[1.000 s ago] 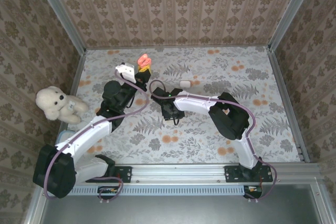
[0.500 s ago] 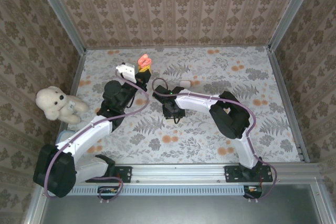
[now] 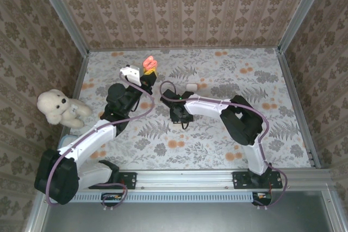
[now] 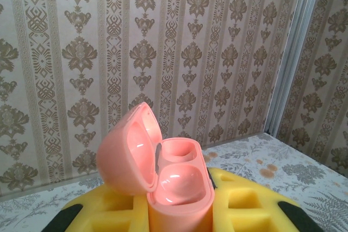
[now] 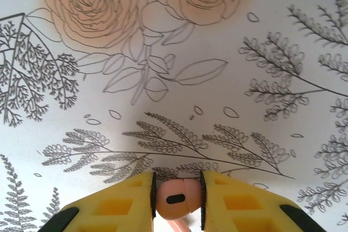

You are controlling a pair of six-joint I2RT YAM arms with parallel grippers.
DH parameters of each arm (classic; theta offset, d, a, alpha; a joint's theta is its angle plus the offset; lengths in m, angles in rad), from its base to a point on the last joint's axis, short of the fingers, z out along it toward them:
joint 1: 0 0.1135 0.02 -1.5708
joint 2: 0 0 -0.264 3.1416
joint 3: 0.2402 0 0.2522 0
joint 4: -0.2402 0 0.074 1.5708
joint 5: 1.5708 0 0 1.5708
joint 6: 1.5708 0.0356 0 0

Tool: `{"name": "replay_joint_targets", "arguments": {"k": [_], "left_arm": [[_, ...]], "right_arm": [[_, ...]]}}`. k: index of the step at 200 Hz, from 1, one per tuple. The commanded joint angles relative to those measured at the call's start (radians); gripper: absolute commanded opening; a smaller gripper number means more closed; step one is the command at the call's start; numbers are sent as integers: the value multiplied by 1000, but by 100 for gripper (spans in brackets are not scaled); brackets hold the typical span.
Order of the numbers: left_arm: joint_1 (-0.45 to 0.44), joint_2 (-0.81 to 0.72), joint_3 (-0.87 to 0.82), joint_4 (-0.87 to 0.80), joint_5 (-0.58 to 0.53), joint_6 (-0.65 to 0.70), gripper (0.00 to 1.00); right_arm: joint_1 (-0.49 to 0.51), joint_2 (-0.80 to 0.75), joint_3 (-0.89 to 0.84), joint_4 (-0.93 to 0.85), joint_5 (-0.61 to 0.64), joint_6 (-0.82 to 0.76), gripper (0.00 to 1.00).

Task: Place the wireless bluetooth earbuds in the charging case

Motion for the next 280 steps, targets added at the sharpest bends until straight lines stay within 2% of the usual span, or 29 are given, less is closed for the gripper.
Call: {"name": "replay_joint_targets", "arguments": {"k": [1, 65, 126, 149, 194, 239, 280], "left_arm": [[-5, 1, 28, 31, 23, 23, 0], [-7, -17, 20, 37, 62, 70, 0], [-8, -39, -6, 64, 158, 119, 0], [-11, -30, -7, 72, 187, 120, 0], [-38, 32, 18, 123, 233, 119, 0], [-82, 130, 85, 172, 275, 120, 0], [-116, 189, 144, 215, 284, 121, 0]], "right_arm": [[-8, -88, -91, 57, 40, 32, 25], [-9, -380, -254, 205, 181, 47, 24], [-40, -676, -249, 390, 256, -103, 26], [-65, -738, -218, 479, 217, -160, 26], [-115, -788, -197, 679, 44, -194, 27], [-134, -808, -261, 945, -95, -189, 27], [-140, -802, -313, 1106, -155, -158, 27]]}}
